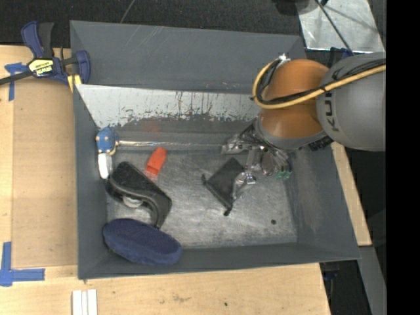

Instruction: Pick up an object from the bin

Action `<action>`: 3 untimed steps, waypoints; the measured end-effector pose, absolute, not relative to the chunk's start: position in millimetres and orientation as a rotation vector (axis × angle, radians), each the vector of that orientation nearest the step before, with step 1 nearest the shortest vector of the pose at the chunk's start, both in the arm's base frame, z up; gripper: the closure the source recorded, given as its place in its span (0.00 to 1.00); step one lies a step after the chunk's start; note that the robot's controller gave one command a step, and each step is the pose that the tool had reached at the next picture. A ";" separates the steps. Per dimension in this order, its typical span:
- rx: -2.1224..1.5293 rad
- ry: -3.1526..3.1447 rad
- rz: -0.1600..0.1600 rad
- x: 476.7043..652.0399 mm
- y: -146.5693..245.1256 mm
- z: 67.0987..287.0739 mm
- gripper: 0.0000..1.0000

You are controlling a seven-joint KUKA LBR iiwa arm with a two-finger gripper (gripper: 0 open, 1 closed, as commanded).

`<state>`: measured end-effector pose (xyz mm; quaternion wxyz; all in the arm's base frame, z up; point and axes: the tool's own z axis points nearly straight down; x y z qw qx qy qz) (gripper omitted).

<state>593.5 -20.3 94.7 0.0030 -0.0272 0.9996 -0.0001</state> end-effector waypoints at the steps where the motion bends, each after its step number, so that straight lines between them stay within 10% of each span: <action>1: -0.067 3.131 0.002 587.4 -23.6 74.3 0.00; 2: -0.066 3.113 0.000 592.3 -23.9 78.9 1.00; 3: -0.186 3.122 -0.003 604.5 -32.9 224.0 1.00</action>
Offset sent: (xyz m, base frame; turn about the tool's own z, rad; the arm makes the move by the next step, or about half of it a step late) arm -0.0095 -0.0036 -0.0247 0.0114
